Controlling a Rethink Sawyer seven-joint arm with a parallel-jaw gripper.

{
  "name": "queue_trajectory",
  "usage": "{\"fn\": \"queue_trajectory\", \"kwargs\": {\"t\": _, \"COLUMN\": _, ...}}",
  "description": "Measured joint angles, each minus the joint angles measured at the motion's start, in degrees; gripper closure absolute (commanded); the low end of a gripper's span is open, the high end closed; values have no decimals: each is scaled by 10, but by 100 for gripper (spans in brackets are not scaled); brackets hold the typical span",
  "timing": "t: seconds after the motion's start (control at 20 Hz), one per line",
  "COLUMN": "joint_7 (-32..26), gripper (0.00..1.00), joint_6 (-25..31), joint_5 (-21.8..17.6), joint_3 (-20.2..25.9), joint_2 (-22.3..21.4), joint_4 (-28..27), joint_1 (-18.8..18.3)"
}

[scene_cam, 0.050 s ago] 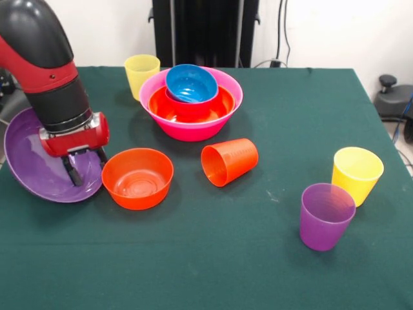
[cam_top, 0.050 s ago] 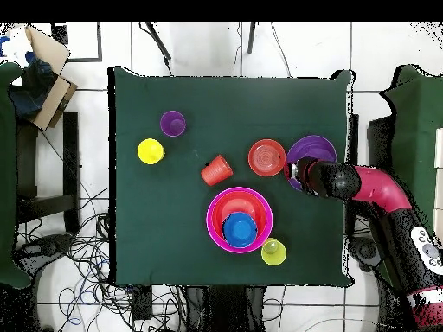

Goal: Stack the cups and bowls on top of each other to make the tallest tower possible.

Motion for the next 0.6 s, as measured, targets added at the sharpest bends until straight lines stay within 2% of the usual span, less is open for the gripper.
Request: {"fn": "queue_trajectory", "kwargs": {"t": 0.6, "joint_7": 0, "gripper": 0, "joint_6": -11, "joint_5": -5, "joint_3": -1, "joint_2": -1, "joint_4": -1, "joint_1": 4}}
